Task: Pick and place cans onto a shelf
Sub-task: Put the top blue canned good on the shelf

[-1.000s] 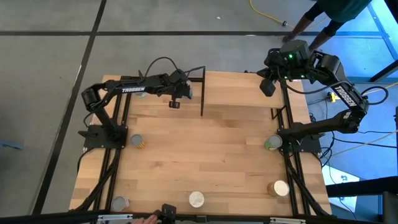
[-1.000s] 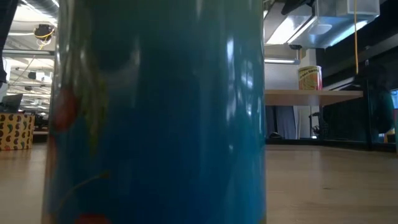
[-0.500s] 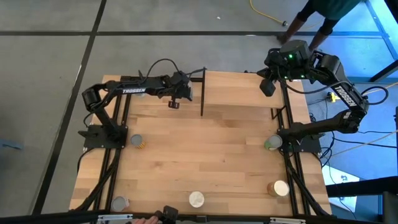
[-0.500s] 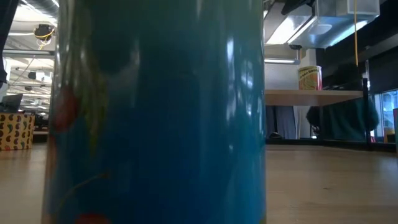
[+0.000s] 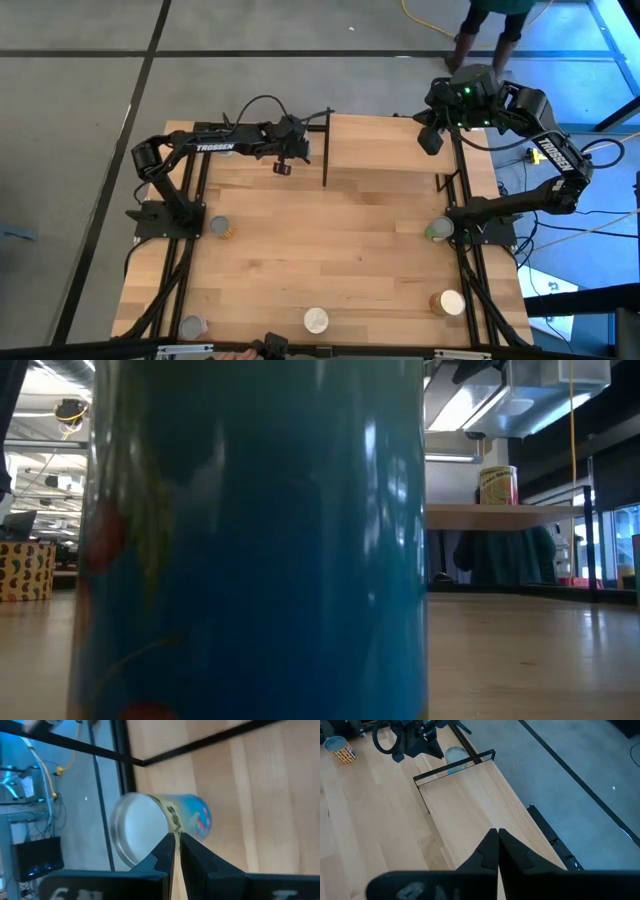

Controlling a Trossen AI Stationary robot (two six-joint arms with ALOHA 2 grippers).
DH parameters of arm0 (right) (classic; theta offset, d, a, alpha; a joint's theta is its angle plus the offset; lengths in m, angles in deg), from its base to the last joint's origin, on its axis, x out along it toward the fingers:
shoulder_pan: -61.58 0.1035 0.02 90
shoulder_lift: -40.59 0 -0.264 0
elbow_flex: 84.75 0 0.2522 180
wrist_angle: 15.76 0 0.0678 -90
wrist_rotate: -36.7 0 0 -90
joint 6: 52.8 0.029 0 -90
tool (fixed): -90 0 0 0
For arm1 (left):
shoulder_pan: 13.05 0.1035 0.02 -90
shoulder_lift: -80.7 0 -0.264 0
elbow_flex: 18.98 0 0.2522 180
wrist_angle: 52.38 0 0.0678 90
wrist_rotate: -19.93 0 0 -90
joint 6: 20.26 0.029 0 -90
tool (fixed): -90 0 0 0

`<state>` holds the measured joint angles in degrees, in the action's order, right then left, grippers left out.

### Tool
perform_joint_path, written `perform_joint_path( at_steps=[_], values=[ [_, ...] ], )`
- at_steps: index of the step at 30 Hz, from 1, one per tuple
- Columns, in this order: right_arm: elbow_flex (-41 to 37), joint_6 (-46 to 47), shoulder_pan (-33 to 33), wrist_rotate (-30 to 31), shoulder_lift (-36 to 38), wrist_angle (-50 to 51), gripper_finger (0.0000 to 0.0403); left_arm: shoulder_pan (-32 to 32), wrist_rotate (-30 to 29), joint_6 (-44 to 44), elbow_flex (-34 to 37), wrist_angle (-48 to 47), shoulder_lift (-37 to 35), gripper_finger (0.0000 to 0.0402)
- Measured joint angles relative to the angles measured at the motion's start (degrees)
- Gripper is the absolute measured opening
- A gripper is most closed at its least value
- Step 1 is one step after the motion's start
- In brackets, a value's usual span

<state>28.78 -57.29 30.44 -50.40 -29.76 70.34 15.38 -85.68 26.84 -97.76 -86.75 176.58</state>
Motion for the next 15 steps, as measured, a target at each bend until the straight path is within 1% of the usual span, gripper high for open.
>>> perform_joint_path(
  at_steps=[15],
  values=[
    [0.0, -0.2, 0.0, 0.0, 0.0, 0.0, 0.0005, 0.9, 0.2, 0.0, 0.0, 0.0, 0.0, 0.0021]
  ],
)
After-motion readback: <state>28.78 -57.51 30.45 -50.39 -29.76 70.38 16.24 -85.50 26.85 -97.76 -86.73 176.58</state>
